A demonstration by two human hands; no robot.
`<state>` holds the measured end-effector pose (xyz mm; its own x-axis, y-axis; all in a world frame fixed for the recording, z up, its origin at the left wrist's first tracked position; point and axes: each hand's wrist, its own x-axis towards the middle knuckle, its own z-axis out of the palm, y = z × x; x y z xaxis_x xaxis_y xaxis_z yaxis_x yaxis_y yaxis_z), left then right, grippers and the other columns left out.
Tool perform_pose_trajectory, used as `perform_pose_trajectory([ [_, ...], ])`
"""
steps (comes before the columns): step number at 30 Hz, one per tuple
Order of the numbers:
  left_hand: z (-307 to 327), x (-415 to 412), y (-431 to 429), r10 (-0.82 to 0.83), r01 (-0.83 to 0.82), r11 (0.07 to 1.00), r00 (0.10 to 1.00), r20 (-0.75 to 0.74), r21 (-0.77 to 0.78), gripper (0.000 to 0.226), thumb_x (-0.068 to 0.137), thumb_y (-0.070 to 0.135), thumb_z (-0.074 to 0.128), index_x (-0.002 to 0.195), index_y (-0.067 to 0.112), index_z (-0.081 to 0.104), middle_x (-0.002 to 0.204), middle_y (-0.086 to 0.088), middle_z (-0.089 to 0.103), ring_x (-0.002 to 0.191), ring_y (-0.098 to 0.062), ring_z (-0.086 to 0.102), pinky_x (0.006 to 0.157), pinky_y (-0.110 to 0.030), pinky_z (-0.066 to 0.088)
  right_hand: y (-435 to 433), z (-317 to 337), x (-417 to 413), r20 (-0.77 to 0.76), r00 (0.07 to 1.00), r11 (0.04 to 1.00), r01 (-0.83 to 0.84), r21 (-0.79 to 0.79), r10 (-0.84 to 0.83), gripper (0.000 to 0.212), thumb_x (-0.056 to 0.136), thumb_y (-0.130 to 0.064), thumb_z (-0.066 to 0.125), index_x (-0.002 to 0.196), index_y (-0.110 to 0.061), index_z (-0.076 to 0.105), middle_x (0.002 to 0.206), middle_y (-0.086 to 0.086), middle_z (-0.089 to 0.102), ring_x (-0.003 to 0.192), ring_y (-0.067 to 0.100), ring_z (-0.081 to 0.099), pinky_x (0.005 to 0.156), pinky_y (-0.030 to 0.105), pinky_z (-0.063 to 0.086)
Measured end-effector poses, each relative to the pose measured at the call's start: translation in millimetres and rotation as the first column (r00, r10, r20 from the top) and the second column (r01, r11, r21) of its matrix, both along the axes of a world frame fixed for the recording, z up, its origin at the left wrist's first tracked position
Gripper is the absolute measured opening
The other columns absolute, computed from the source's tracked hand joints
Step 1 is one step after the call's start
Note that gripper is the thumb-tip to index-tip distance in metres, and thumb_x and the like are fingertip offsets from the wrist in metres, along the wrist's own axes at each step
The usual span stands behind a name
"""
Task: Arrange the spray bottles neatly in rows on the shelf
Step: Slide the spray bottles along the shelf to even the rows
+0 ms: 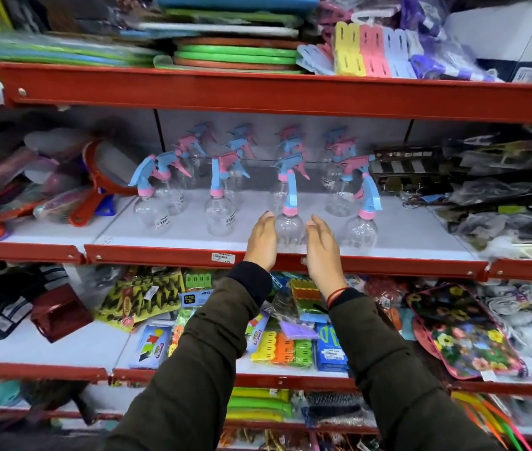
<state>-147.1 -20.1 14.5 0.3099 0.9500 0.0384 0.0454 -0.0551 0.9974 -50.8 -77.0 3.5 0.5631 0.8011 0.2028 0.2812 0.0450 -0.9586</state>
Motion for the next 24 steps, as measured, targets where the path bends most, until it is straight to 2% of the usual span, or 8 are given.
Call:
perform_pose_trajectory([
  [2,-1,-10,-3,0.035,-0.036,0.998,0.999,0.006,0.058,0.053,0.101,0.036,0.022,0.151,0.018,0.026,0.161,0.002,0.024,0.149,-0.012,0.02,0.124,-0.032,0.011,-12,2,-9,-0.007,0.999,0.992,0.051,0.118,-0.051,0.042,0.101,-0.029,0.036,0.14,-0.017,0.047,0.145,0.002,0.048,0.123,0.003,0.047,0.101,0.01,0.033],
  [6,-2,-35,-6,0.105,-0.112,0.992,0.989,0.109,0.065,0.054,0.099,0.041,0.024,0.15,0.024,0.03,0.159,0.008,0.028,0.147,-0.008,0.023,0.124,-0.035,0.014,-15,-4,-40,-0.024,1.0,0.98,0.011,0.198,-0.007,0.041,0.099,-0.039,0.038,0.133,-0.024,0.054,0.135,-0.008,0.053,0.127,0.01,0.052,0.11,0.038,0.043],
  [10,5,-71,13,0.206,-0.219,0.973,0.966,0.155,0.076,0.053,0.101,0.041,0.025,0.149,0.021,0.032,0.158,0.004,0.031,0.147,-0.01,0.025,0.124,-0.035,0.015,18,-6,-79,-0.082,0.993,0.985,-0.074,0.154,0.088,0.044,0.094,-0.046,0.039,0.133,-0.03,0.053,0.139,-0.009,0.052,0.133,0.012,0.049,0.114,0.043,0.038],
  [13,8,-94,38,0.224,-0.232,0.969,0.969,0.1,0.079,0.052,0.102,0.036,0.023,0.151,0.017,0.025,0.161,0.003,0.022,0.15,-0.011,0.017,0.123,-0.027,0.008,46,-2,-98,-0.121,0.984,0.986,-0.113,0.121,0.128,0.045,0.099,-0.038,0.038,0.139,-0.022,0.049,0.147,-0.002,0.048,0.135,0.008,0.042,0.119,0.031,0.028],
  [15,6,-107,62,0.198,-0.202,0.978,0.978,0.063,0.055,0.054,0.103,0.035,0.021,0.152,0.015,0.02,0.163,0.002,0.018,0.15,-0.012,0.015,0.119,-0.024,0.007,69,3,-111,-0.115,0.985,0.99,-0.124,0.074,0.132,0.044,0.102,-0.028,0.036,0.142,-0.014,0.046,0.151,0.001,0.045,0.135,0.007,0.04,0.111,0.018,0.023],
  [17,5,-112,85,0.135,-0.135,0.991,0.99,0.034,-0.012,0.056,0.102,0.037,0.021,0.152,0.013,0.018,0.163,0.0,0.016,0.151,-0.014,0.014,0.122,-0.028,0.007,91,7,-119,-0.127,0.985,0.993,-0.112,0.021,0.114,0.046,0.102,-0.029,0.035,0.143,-0.012,0.044,0.151,0.003,0.044,0.138,0.014,0.039,0.106,0.018,0.023],
  [20,6,-111,107,0.056,-0.054,0.994,0.998,0.015,-0.098,0.06,0.099,0.045,0.023,0.148,0.013,0.032,0.159,-0.007,0.029,0.147,-0.021,0.028,0.121,-0.034,0.018,117,12,-122,-0.154,0.985,0.995,-0.092,-0.047,0.084,0.04,0.102,-0.03,0.032,0.132,-0.014,0.053,0.132,0.005,0.054,0.12,0.016,0.047,0.098,0.022,0.03],
  [24,-20,-106,136,-0.033,0.038,0.988,0.999,0.036,-0.148,0.073,0.081,0.063,0.03,0.136,0.019,0.049,0.148,-0.006,0.047,0.136,-0.024,0.045,0.119,-0.043,0.029,132,9,-121,-0.2,0.976,0.99,-0.11,-0.09,0.09,0.028,0.099,-0.033,0.033,0.093,-0.025,0.06,0.092,-0.003,0.06,0.097,0.02,0.052,0.09,0.031,0.039],
])
